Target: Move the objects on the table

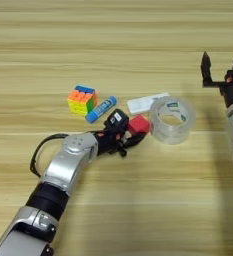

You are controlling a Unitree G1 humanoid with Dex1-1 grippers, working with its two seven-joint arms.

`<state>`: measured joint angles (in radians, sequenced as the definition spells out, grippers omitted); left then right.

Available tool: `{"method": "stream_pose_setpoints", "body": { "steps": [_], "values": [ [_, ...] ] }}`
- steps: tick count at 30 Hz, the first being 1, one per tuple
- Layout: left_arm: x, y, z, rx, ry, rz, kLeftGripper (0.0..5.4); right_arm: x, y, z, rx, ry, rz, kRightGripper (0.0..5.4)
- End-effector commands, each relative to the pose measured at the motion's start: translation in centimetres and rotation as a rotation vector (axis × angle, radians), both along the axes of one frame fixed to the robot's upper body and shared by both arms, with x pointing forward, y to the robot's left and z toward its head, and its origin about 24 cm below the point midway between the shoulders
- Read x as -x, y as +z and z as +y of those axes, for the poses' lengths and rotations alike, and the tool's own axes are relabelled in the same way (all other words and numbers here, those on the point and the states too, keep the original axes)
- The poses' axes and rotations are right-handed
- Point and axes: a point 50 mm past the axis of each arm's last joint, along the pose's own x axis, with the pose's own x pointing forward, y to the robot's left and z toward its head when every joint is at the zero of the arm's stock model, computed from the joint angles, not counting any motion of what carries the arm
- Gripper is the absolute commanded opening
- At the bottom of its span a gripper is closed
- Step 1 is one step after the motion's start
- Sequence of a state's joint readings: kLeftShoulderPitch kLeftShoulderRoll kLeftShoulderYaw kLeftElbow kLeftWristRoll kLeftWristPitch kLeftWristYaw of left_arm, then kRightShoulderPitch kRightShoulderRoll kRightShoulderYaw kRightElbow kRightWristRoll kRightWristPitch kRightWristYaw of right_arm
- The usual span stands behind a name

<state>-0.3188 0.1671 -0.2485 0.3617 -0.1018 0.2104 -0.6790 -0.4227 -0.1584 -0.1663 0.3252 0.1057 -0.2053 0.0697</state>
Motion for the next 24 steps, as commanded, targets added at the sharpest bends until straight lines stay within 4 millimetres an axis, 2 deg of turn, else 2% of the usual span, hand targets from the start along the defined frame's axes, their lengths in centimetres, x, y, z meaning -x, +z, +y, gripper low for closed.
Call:
{"method": "stream_pose_setpoints", "body": {
  "steps": [1, 12, 24],
  "values": [
    [-0.1, 0.2, 0.1, 0.0, 0.011, -0.017, 2.19, 0.1, -0.2, -0.2, 0.001, -0.009, 0.014, 5.4],
    [-0.6, 1.3, 0.7, 0.031, 0.051, -0.066, 2.19, 0.0, -0.4, 0.4, -0.001, 0.012, 0.024, 5.4],
    [-1.3, 3.5, 1.2, 0.074, 0.102, -0.161, 2.19, 0.0, -0.7, 1.5, -0.01, 0.076, 0.044, 5.4]
  ]
}}
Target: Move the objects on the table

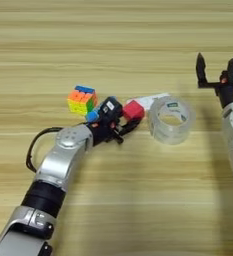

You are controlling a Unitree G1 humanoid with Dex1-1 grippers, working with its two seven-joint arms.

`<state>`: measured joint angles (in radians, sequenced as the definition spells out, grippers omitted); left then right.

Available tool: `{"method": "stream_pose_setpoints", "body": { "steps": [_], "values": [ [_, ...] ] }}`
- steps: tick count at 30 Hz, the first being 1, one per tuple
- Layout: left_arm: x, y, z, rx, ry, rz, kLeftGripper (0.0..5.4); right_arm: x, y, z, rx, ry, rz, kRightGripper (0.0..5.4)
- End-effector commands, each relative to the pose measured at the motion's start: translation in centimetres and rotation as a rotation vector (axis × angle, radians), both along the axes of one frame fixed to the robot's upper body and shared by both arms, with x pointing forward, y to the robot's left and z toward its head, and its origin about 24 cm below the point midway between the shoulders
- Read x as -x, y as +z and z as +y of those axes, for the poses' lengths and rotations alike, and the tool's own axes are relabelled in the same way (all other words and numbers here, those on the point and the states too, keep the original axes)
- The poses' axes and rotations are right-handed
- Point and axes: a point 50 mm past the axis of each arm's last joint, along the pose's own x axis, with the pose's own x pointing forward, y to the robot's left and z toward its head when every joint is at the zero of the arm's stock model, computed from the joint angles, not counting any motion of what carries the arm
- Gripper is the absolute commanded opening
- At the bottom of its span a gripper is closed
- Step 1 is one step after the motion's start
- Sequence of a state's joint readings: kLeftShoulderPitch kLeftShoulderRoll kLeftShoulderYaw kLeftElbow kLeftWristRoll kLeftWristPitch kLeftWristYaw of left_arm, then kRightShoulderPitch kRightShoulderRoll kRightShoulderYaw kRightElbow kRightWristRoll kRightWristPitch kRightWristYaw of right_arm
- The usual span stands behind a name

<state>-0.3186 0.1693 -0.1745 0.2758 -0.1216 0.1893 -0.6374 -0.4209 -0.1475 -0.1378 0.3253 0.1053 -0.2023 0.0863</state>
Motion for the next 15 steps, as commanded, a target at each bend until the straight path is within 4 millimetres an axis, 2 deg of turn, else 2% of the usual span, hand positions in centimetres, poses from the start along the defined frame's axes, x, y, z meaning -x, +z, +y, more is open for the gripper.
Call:
{"method": "stream_pose_setpoints", "body": {
  "steps": [1, 7, 15],
  "values": [
    [-0.4, 1.1, 0.1, 0.021, 0.018, -0.054, 2.19, 0.1, -0.5, 0.6, -0.027, 0.044, 0.037, 5.4],
    [-0.7, 1.7, 0.3, 0.045, 0.05, -0.09, 2.19, 0.2, -0.6, 1.3, -0.063, 0.102, 0.058, 5.4],
    [-1.3, 2.3, 0.7, 0.075, 0.1, -0.123, 2.19, 0.6, -1.0, 3.2, -0.161, 0.25, 0.116, 5.4]
  ]
}}
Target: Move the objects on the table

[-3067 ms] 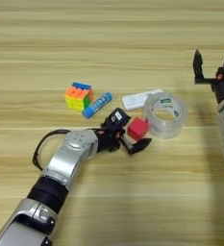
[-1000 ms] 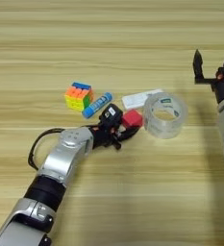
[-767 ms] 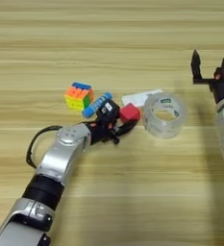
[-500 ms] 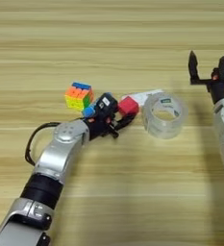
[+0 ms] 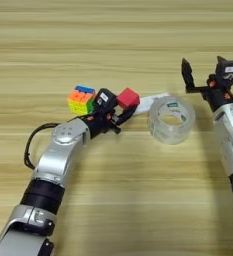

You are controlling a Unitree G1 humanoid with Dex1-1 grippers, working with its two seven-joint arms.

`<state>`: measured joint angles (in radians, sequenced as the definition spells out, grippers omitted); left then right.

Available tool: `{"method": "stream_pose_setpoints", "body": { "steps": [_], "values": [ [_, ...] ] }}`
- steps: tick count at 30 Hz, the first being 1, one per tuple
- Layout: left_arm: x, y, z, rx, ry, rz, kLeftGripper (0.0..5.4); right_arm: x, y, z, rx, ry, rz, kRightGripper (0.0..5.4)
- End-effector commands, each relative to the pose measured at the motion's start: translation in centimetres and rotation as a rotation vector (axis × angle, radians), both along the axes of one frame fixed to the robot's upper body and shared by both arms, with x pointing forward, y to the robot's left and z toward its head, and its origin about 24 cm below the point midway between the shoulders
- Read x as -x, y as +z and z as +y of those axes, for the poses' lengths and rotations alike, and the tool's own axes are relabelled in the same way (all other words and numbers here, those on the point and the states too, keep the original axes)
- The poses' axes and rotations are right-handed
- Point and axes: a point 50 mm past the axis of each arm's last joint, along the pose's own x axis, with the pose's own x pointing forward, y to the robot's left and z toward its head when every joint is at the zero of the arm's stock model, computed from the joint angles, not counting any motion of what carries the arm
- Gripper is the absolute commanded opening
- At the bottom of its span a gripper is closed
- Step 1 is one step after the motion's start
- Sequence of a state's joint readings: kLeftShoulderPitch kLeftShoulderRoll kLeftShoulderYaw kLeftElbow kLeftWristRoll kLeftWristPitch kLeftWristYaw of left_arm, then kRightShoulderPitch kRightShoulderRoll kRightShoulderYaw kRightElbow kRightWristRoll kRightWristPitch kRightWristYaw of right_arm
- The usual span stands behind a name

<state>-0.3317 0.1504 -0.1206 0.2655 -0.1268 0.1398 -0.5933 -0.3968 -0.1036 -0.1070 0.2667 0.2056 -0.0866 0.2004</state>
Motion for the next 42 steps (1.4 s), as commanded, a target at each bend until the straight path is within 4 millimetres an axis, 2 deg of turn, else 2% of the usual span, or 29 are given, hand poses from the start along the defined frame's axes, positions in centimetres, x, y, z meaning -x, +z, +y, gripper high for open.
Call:
{"method": "stream_pose_setpoints", "body": {
  "steps": [1, 11, 27, 42],
  "values": [
    [-0.6, 1.0, 0.2, 0.031, 0.027, -0.047, 2.19, 0.4, -0.3, 1.3, -0.074, 0.097, 0.047, 5.4],
    [-1.0, 1.2, 0.4, 0.049, 0.056, -0.068, 2.19, 1.0, -0.5, 3.3, -0.207, 0.259, 0.116, 5.4],
    [-1.1, 1.8, 0.2, 0.077, 0.06, -0.115, 2.19, 1.9, -0.6, 6.0, -0.559, 0.562, 0.3, 5.4],
    [-0.9, 1.5, -0.2, 0.071, 0.039, -0.109, 2.19, 1.7, -0.9, 7.4, -0.648, 0.645, 0.381, 5.4]
  ]
}}
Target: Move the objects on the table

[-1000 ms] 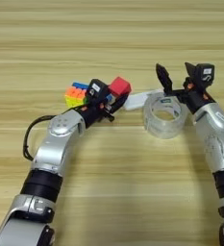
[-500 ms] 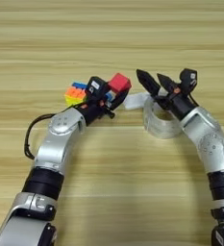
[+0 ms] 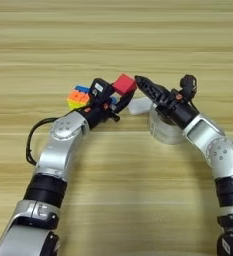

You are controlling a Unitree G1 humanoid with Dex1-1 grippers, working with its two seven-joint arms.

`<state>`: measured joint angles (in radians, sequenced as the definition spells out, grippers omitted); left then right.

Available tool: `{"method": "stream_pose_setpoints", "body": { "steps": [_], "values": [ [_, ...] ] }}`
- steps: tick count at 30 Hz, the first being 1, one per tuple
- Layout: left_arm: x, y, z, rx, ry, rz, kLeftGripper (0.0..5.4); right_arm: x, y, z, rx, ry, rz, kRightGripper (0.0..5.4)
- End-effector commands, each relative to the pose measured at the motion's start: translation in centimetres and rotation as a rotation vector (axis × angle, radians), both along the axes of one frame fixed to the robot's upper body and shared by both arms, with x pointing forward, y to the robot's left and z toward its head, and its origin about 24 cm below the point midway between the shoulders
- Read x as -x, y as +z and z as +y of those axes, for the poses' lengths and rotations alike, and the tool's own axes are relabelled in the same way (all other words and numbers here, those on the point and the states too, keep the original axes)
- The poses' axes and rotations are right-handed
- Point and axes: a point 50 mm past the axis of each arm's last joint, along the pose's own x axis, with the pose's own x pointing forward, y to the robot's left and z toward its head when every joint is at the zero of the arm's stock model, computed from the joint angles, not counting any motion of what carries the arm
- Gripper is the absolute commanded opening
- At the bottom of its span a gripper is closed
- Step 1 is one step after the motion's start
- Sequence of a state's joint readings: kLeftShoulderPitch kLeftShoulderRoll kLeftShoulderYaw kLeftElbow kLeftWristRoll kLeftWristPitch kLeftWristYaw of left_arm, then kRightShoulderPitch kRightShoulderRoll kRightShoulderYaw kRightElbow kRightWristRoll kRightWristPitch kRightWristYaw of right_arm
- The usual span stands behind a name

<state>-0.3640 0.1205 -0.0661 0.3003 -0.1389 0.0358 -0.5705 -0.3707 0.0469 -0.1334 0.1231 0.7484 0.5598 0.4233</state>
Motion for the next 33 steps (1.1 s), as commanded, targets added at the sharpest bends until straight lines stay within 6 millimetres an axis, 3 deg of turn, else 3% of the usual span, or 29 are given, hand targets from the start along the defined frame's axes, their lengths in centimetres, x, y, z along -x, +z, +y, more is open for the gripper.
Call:
{"method": "stream_pose_setpoints", "body": {
  "steps": [1, 13, 25, 33],
  "values": [
    [0.1, 0.1, -0.7, 0.002, -0.023, -0.004, 2.19, -0.3, 0.4, 0.7, -0.025, 0.031, 0.006, 5.4],
    [0.8, 0.4, -2.8, 0.014, -0.097, -0.019, 2.19, -0.3, 0.1, 1.4, -0.029, 0.057, 0.019, 5.4],
    [0.8, 1.1, -2.7, 0.023, -0.095, -0.037, 2.19, -0.4, -0.1, 1.6, -0.024, 0.06, 0.023, 5.4],
    [0.9, 0.9, -2.7, 0.022, -0.093, -0.028, 2.19, -0.4, 0.0, 1.5, -0.024, 0.052, 0.017, 4.55]
  ]
}}
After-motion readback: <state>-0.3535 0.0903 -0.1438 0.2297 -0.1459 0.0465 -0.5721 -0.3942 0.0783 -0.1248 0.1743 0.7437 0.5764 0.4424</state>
